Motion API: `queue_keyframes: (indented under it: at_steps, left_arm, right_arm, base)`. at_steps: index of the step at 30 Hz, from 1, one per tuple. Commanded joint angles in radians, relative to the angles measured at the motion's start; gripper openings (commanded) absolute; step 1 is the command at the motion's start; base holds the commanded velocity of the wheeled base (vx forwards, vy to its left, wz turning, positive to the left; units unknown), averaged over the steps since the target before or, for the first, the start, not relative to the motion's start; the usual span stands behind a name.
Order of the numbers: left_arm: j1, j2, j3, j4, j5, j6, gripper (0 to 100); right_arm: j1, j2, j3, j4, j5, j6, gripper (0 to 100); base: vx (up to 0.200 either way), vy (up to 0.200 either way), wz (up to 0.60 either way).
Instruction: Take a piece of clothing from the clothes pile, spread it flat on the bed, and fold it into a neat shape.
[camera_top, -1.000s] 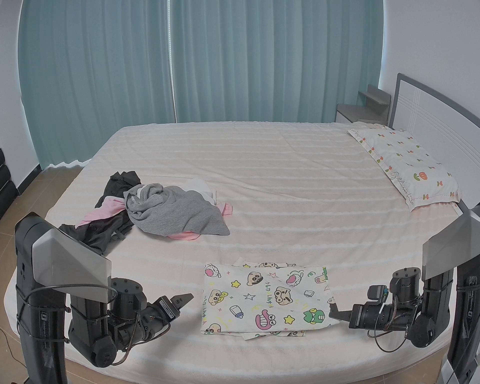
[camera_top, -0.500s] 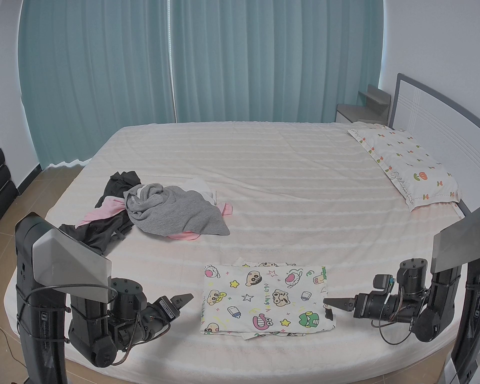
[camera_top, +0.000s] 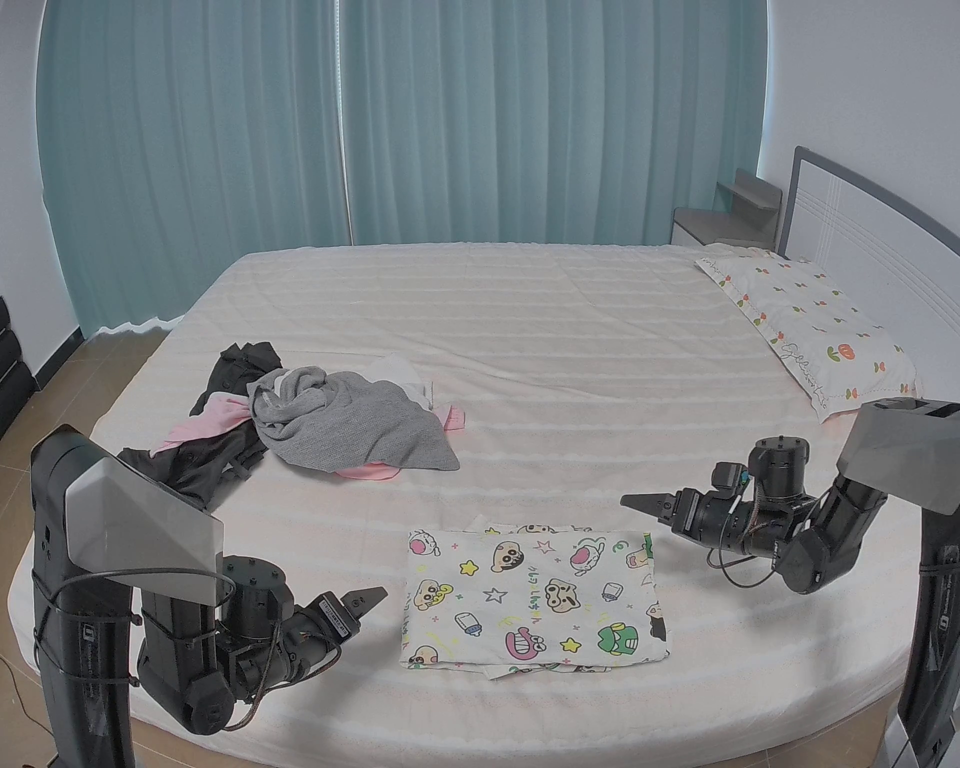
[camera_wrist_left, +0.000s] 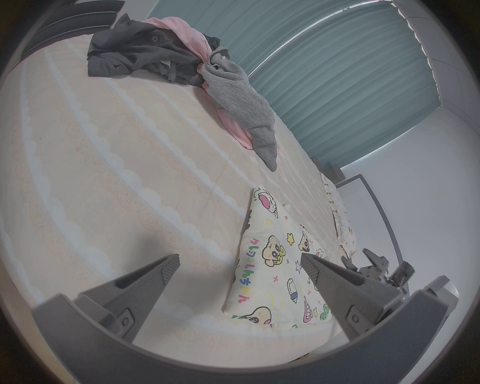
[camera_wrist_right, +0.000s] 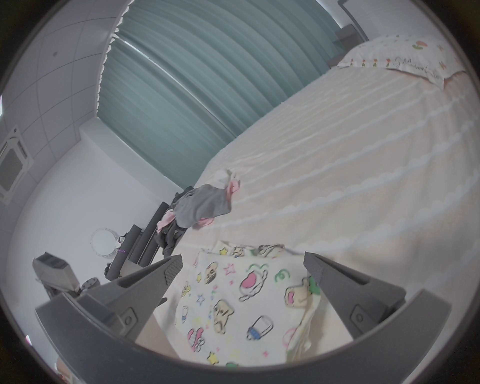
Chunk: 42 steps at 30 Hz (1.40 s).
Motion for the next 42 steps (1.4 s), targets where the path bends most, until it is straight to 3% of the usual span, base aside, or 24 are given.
queue_keyframes:
  at_steps: [1, 26, 27, 42]
  left_arm:
    - [0.0, -0.002, -0.001, -0.018, 0.0, 0.0, 100]
    - [-0.003, 0.0, -0.001, -0.018, 0.002, 0.001, 100]
    - [-0.003, 0.0, -0.002, -0.018, 0.002, 0.001, 100]
    - [-0.004, 0.001, -0.002, -0.018, 0.01, 0.001, 100]
  right_arm:
    - [-0.002, 0.124, -0.105, 0.034, 0.019, 0.011, 100]
    - [0.01, 0.149, -0.105, 0.037, 0.018, 0.01, 100]
    - [0.012, 0.15, -0.108, 0.038, 0.019, 0.01, 0]
    - [0.003, 0.149, -0.134, 0.035, 0.009, 0.016, 0]
  base:
    - [0.0, 0.0, 0.0]
    - [0.0, 0.0, 0.0]
    - [0.0, 0.0, 0.0]
    - [0.0, 0.0, 0.0]
